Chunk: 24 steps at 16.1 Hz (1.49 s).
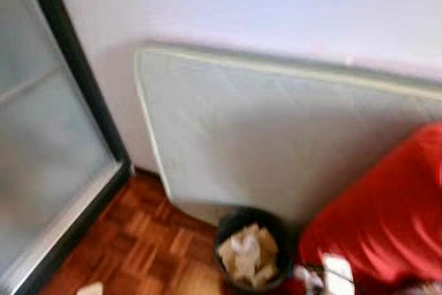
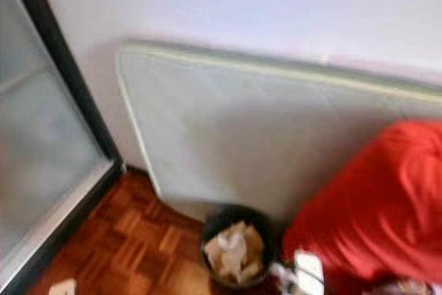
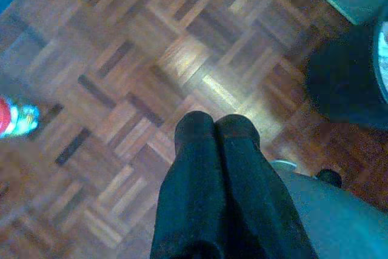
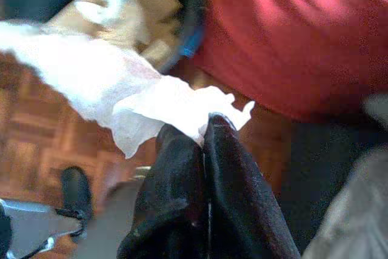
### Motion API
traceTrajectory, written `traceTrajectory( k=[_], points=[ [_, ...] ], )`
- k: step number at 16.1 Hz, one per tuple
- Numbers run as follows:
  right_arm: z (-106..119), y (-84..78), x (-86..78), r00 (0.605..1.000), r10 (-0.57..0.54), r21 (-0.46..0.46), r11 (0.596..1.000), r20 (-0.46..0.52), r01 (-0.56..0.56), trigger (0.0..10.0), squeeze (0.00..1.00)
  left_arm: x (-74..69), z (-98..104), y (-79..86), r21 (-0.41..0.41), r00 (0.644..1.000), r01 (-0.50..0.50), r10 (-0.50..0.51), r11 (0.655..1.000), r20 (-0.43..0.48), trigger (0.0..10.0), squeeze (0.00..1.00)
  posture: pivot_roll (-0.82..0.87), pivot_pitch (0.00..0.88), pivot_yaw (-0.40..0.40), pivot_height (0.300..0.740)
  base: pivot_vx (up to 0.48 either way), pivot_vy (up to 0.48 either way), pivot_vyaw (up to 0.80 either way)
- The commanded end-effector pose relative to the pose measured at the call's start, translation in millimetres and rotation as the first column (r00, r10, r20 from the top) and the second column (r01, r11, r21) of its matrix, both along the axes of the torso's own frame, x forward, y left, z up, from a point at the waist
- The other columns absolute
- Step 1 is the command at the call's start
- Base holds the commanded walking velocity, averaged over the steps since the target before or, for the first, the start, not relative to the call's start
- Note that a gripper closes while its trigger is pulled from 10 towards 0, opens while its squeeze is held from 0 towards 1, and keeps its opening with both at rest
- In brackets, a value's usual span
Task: Clean up the room
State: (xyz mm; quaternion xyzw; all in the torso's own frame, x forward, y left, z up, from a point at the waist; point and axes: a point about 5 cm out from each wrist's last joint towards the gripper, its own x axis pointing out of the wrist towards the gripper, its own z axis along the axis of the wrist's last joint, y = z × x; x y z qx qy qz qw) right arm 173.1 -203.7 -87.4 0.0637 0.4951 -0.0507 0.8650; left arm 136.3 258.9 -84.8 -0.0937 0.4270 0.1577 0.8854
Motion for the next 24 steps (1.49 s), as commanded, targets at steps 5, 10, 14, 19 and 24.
traceTrajectory(
  k=[5, 10, 14, 19, 24],
  points=[
    [-0.5, 10.5, 2.6, 1.0, 0.009, 0.02, 1.0, 0.002, -0.009, 10.0, 0.0, -8.3, -0.6, 7.9, 0.009, 1.0, -0.012, 0.012, 1.0, -0.027, 10.0, 0.0, 0.12, 0.0, 0.015, 0.74, 0.0, 0.192, -0.8],
    [-1.3, 13.4, 1.5, 1.0, 0.018, 0.02, 1.0, 0.005, -0.018, 10.0, 0.0, -7.1, 0.4, 9.6, 0.02, 1.0, 0.008, -0.007, 1.0, -0.028, 10.0, 0.0, 0.12, 0.0, 0.019, 0.74, 0.0, 0.169, -0.64],
    [-2.1, 13.5, -0.3, 1.0, 0.0, 0.024, 1.0, 0.005, 0.0, 10.0, 0.0, -3.8, 0.9, 8.1, 0.016, 1.0, 0.003, -0.003, 1.0, -0.023, 10.0, 0.0, 0.12, 0.0, 0.023, 0.74, 0.0, 0.24, 0.0],
    [-3.3, 15.3, -2.4, 1.0, -0.003, 0.028, 1.0, -0.003, 0.003, 10.0, 0.0, -4.4, 1.9, 11.4, 0.027, 1.0, 0.006, -0.006, 1.0, -0.021, 10.0, 0.0, 0.13, 0.0, 0.022, 0.74, 0.0, 0.384, -0.64],
    [-3.1, 16.1, -1.7, 1.0, -0.019, 0.029, 0.999, 0.004, 0.019, 10.0, 0.0, -5.4, 2.7, 13.6, 0.039, 1.0, 0.01, -0.01, 0.999, -0.017, 10.0, 0.0, 0.13, 0.0, 0.028, 0.74, 0.0, 0.0, -0.32]
  ],
)
